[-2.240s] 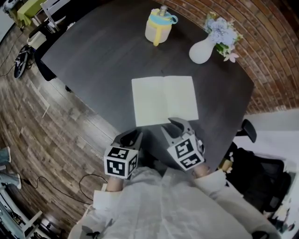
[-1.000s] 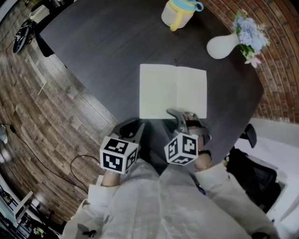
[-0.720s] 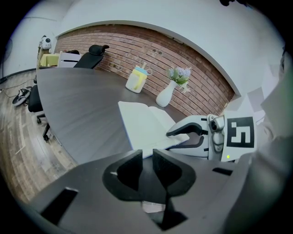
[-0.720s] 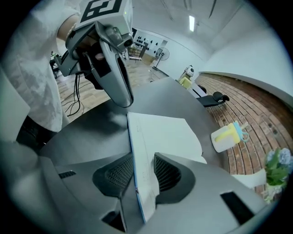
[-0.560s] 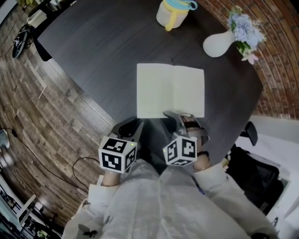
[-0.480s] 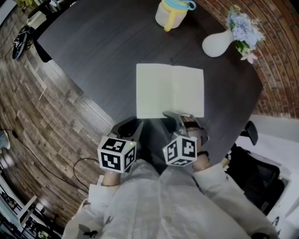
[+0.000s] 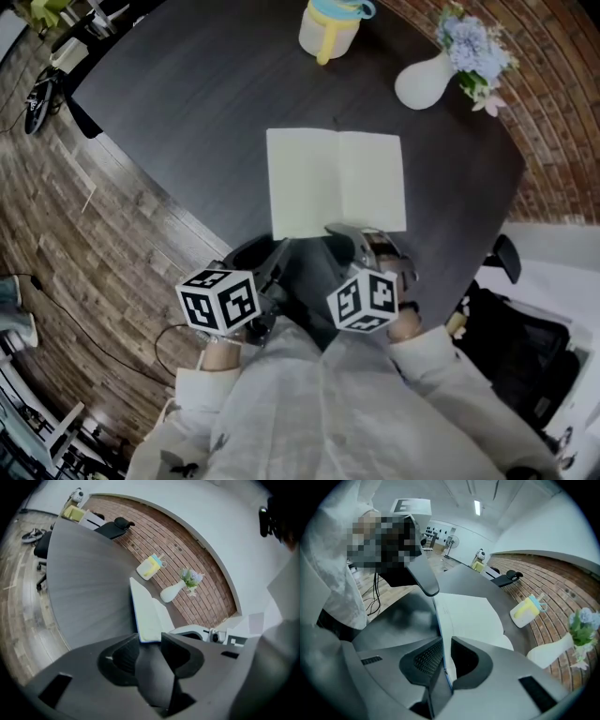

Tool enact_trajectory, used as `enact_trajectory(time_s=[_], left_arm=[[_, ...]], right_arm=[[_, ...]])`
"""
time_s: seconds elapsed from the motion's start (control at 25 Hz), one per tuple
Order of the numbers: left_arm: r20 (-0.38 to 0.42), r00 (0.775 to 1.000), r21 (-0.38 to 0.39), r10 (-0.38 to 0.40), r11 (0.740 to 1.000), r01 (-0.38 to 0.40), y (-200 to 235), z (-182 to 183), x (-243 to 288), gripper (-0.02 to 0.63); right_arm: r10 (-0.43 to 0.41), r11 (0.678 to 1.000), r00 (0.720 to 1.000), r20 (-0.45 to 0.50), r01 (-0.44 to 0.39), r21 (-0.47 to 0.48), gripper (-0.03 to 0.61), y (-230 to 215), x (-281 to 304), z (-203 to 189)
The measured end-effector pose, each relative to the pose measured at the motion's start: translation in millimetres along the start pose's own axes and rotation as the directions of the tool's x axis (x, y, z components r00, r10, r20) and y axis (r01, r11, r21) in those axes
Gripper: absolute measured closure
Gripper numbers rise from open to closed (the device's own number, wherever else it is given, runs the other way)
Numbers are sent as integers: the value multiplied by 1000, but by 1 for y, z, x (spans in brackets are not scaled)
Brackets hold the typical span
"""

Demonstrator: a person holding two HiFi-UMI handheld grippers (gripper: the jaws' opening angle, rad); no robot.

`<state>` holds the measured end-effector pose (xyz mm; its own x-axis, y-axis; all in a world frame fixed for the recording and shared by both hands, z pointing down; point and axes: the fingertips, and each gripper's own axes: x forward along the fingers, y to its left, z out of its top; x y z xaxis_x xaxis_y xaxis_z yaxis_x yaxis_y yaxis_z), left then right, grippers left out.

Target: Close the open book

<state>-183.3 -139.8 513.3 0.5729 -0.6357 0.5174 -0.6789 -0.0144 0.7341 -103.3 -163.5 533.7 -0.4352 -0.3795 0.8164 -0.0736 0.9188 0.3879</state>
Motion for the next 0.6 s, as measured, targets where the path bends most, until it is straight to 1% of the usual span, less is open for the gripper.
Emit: enact_trajectory(time_s=[0.08,0.12,0.32,0.48,0.6], left_arm=[[1,1000,-52,-6,999,6,1,2,2,483],[-2,1000,-63,-4,998,4,2,2,2,483],[-19,1000,-56,12,998,-13,5,2,5,483],[-32,999,-39,-3,999,1,4,-1,7,486],[-28,999,-53,-40,998,39,1,-1,8,526]], right_arm=[[-2,1000,1000,0,2,17,525,-1,-1,0],[-4,1000,1000,0,4,21,526,-1,-2,0],[-3,999,1000,6,3,40,528,-1,-4,0],[-16,999,1000,14,15,51,531,0,-4,-2],[-20,999,1000,12,19,45,529,0,-2,-3]])
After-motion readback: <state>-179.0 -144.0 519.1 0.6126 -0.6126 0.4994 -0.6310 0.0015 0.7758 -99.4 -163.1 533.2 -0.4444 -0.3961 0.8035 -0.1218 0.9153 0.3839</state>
